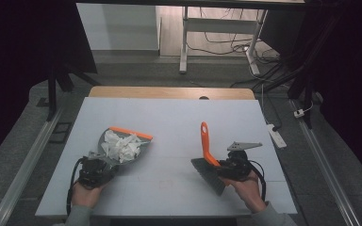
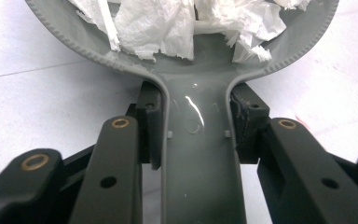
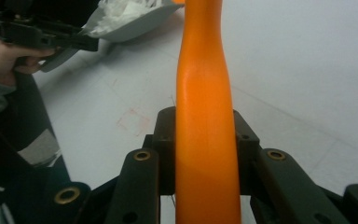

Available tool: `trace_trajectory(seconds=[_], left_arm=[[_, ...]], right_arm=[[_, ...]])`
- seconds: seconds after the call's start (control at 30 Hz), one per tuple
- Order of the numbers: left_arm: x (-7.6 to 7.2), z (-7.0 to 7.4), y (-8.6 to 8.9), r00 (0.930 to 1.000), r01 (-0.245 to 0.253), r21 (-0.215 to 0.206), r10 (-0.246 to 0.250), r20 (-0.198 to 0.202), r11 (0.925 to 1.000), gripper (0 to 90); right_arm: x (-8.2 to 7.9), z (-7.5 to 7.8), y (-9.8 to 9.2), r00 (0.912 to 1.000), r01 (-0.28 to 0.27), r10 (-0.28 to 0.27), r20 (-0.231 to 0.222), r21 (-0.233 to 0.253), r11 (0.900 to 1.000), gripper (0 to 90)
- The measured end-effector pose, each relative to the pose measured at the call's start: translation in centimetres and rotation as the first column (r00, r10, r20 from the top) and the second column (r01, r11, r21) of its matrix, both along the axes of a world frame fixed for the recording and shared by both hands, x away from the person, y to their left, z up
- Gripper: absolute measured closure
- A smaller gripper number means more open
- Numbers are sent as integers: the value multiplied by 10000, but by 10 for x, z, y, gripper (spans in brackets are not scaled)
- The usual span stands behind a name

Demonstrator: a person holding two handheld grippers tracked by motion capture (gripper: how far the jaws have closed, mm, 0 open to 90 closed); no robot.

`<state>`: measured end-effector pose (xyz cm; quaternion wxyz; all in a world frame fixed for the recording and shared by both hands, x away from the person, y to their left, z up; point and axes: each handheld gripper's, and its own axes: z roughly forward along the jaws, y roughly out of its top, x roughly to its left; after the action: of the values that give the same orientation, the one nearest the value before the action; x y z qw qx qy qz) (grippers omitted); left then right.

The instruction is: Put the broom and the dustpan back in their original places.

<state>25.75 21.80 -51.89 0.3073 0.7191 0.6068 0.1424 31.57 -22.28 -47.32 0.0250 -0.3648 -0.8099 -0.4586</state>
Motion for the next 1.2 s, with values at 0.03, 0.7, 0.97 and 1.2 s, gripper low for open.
trace_trajectory(seconds=[0.03, 0.7, 0.97, 1.2], left_arm=[[1, -1, 0, 9999, -117, -8, 117, 3, 9999, 618], [24, -12, -2, 9899, -1325, -289, 1308, -548, 9908, 616], [27, -13, -6, 9889, -1343, -76, 1335, -654, 9909, 610], [25, -13, -4, 9918, -1175, -87, 1169, -515, 9930, 470]], right_arm=[[0, -1, 0, 10000, -27, 27, -54, -6, 10000, 705], [27, -26, -8, 9891, 689, -796, -1239, -889, 9937, 702], [35, -30, -13, 9874, 965, -1121, -1121, -1360, 9860, 672], [37, -31, -14, 9891, 1148, -1300, -695, -1898, 9751, 602]])
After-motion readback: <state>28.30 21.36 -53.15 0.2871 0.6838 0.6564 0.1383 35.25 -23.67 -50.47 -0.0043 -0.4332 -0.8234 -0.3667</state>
